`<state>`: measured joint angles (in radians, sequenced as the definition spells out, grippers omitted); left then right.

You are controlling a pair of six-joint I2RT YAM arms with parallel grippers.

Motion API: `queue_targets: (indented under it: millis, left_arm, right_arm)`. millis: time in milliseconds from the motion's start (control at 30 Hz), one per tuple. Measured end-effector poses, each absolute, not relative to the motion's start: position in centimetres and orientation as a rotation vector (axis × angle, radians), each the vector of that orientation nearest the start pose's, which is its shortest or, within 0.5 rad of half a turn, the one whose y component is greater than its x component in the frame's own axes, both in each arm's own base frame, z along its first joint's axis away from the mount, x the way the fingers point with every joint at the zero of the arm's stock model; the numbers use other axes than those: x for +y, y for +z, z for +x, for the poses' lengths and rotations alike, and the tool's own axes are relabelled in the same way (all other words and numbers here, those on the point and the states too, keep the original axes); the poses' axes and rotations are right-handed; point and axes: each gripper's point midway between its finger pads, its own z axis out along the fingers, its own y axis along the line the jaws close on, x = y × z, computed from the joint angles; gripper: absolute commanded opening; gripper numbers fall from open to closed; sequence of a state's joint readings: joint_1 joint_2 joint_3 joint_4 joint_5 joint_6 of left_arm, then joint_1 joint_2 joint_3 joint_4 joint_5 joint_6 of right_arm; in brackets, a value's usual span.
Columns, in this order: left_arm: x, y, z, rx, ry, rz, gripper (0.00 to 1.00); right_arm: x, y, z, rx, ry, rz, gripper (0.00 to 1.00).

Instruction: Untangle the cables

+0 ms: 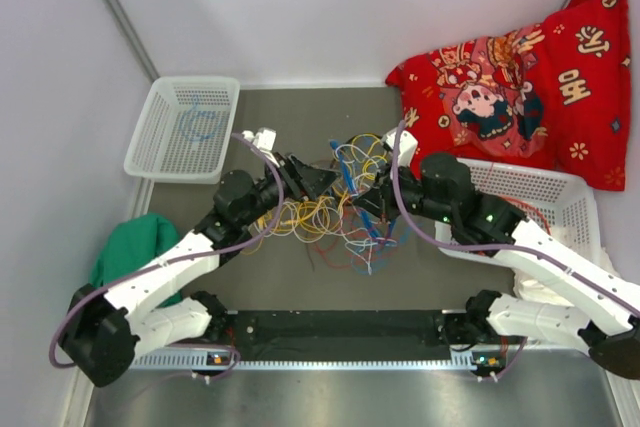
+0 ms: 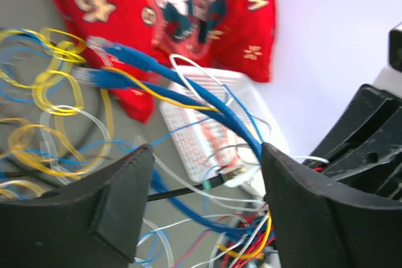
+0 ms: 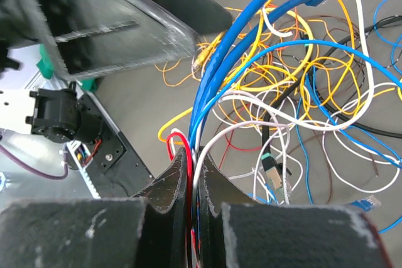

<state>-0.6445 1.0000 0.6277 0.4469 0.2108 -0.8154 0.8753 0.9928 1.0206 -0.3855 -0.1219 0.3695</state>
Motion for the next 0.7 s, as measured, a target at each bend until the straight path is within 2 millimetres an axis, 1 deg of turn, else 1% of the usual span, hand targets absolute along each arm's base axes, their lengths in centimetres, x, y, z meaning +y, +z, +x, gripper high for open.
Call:
queue_targets:
  millis: [33,100,200,267,300,333,367,433,467,533,633,667,700]
  left_arm:
    - [-28.1,29.0,25.3,1.656,-1.353,0.055,0.69]
    - [-28.7,29.1,25.2,1.652,-1.398,0.059,0.69]
    - [-29.3,29.9,24.9,1.623,-1.471,0.062,0.70]
    - [-29.6,30.6,24.6,1.602,-1.513,0.063,0.67]
    - [-29.6,30.9,24.5,1.592,-1.532,0.064,0.64]
    - [-29.7,31.2,24.3,1.581,-1.546,0.067,0.49]
    - [-29.8,31.4,24.2,1.575,-1.563,0.073,0.42]
    - [-30.0,31.6,23.9,1.573,-1.591,0.081,0.33]
    - [-30.2,31.5,23.8,1.575,-1.602,0.091,0.31]
    - [-30.5,31.2,23.6,1.586,-1.625,0.103,0.32]
    - [-30.9,30.9,23.5,1.596,-1.650,0.115,0.39]
    - [-30.9,30.9,23.4,1.599,-1.658,0.112,0.45]
    - [-31.0,30.8,23.4,1.600,-1.663,0.113,0.57]
  right_arm:
    - [28.1,28.0,18.7,1.953,0.930,-0.595,0.00]
    - [28.1,28.1,18.7,1.948,0.933,-0.597,0.00]
    - [28.2,28.0,18.7,1.949,0.936,-0.599,0.00]
    - [28.2,27.6,18.6,1.955,0.936,-0.602,0.00]
    - [28.2,27.4,18.6,1.959,0.935,-0.603,0.00]
    - [28.2,27.2,18.6,1.961,0.934,-0.604,0.00]
    - [28.2,27.0,18.6,1.963,0.935,-0.606,0.00]
    - [28.2,26.8,18.6,1.967,0.934,-0.605,0.00]
    - [28.2,26.7,18.6,1.969,0.933,-0.605,0.00]
    - [28.2,26.7,18.6,1.968,0.934,-0.605,0.00]
    - [28.2,26.7,18.6,1.968,0.935,-0.604,0.00]
    - [28.2,26.7,18.6,1.969,0.935,-0.604,0.00]
    - [28.2,26.7,18.6,1.970,0.937,-0.601,0.00]
